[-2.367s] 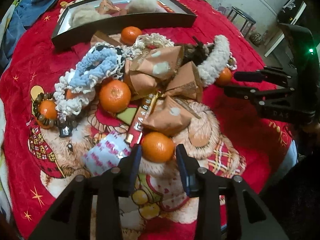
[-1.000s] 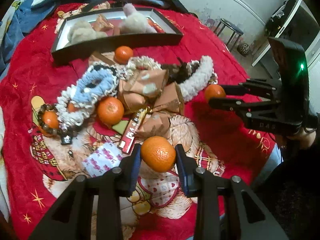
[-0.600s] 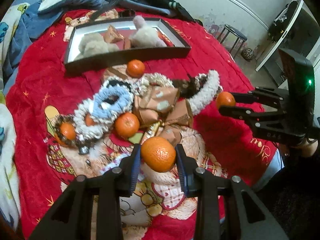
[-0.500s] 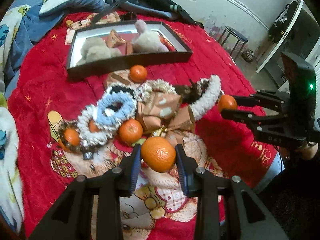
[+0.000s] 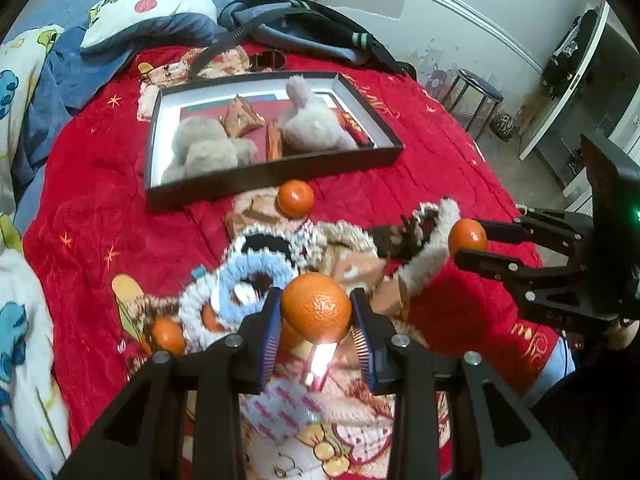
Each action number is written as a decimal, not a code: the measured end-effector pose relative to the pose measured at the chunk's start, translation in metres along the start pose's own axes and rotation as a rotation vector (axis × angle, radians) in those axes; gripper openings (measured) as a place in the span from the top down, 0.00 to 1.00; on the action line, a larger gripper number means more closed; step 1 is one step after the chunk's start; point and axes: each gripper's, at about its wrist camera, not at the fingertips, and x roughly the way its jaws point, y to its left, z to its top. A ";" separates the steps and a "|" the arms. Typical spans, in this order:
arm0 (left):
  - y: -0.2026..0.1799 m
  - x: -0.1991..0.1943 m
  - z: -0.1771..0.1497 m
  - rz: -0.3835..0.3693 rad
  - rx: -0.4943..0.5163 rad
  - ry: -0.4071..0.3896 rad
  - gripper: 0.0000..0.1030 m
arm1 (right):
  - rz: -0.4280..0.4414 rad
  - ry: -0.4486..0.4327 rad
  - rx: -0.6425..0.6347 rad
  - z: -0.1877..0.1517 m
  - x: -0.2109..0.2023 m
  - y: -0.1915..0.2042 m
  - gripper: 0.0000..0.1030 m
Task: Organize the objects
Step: 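Carry both tangerines into the tray and open both tools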
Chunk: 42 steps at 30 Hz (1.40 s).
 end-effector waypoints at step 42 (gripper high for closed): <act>0.056 0.134 0.159 0.100 0.016 0.026 0.68 | -0.043 -0.026 0.103 0.129 0.112 -0.102 0.64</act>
